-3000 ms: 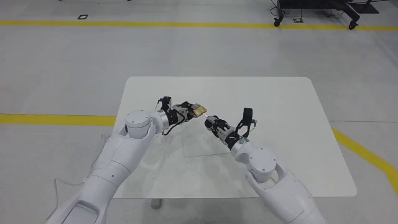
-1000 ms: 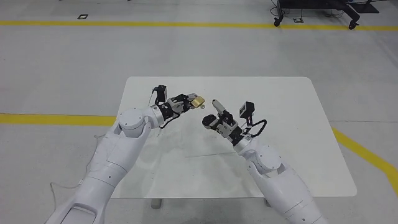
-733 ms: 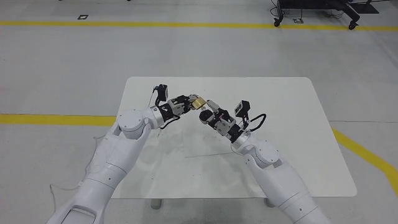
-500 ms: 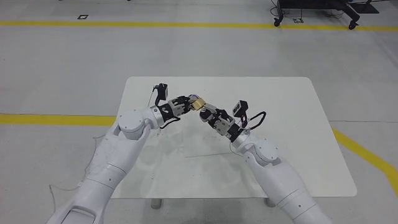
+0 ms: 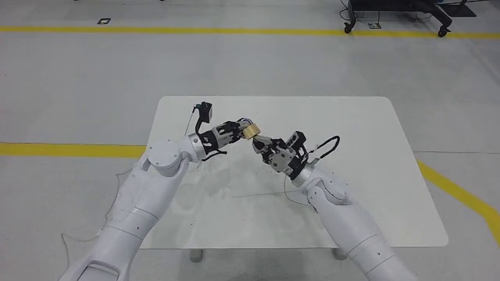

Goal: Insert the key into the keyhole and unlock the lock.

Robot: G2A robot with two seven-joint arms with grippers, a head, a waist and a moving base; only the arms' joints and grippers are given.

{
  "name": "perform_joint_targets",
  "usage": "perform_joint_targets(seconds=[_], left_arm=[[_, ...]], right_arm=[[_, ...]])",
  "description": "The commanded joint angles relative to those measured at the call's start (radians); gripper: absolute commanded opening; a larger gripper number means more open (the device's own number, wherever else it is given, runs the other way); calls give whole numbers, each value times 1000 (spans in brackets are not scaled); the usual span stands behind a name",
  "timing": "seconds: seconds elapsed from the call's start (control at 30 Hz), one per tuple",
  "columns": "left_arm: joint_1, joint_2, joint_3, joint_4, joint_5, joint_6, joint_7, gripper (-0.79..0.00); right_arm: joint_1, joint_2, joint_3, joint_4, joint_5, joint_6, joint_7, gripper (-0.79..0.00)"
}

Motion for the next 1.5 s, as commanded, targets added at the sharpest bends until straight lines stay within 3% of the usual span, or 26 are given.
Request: perform_joint_targets(seconds=[0.0, 0.1, 0.33, 0.37, 0.43, 0.6, 0.77, 0.9, 0.93, 0.97, 1.0, 1.1, 1.3, 1.33, 1.37, 1.4, 1.47], left_arm=[[3, 1, -3, -6, 2, -23, -8, -785], [9, 2, -14, -8, -3, -45, 7, -785], [12, 5, -36, -13, -14, -58, 15, -785], [12, 5, -37, -13, -13, -57, 17, -785], [13, 5, -38, -14, -12, -55, 18, -785], [13, 5, -39, -13, -9, -44, 21, -785], [5, 8, -26, -9, 82, -18, 39, -785], [-14, 10, 18, 21, 222, 87, 35, -785], [-22, 9, 34, 34, 247, 137, 23, -785], [-36, 8, 56, 42, 295, 173, 7, -699], [-47, 8, 75, 53, 345, 200, 3, -785], [-70, 3, 117, 76, 411, 254, -26, -785], [-96, -10, 175, 118, 473, 311, -47, -785], [-101, -12, 184, 123, 486, 314, -48, -606], [-105, -14, 190, 127, 489, 310, -50, -225], [-108, -16, 191, 131, 485, 303, -49, -6], [-110, -19, 194, 137, 478, 294, -50, 0]], right_arm=[[0, -3, 3, 8, 84, 63, 43, -785], [6, -4, 15, 24, 169, 141, 90, -785], [13, -5, 24, 39, 198, 190, 113, -785], [14, -5, 23, 40, 190, 188, 111, -600], [15, -5, 22, 41, 179, 180, 108, 0], [13, 2, 34, 26, 33, 66, 85, 0], [-44, 31, 160, -33, -141, -131, -25, 0], [-125, 57, 277, -127, -349, -236, -169, 0], [-147, 62, 300, -155, -420, -249, -225, 0], [-170, 64, 316, -188, -460, -255, -272, 0], [-191, 65, 329, -222, -479, -263, -303, 0], [-246, 68, 354, -297, -506, -288, -346, 0], [-250, 67, 355, -304, -505, -291, -348, 0], [-250, 67, 355, -304, -505, -291, -348, 0], [-250, 67, 355, -304, -505, -291, -348, 0], [-250, 67, 355, -304, -505, -291, -348, 0], [-250, 67, 355, -304, -505, -291, -348, 0]])
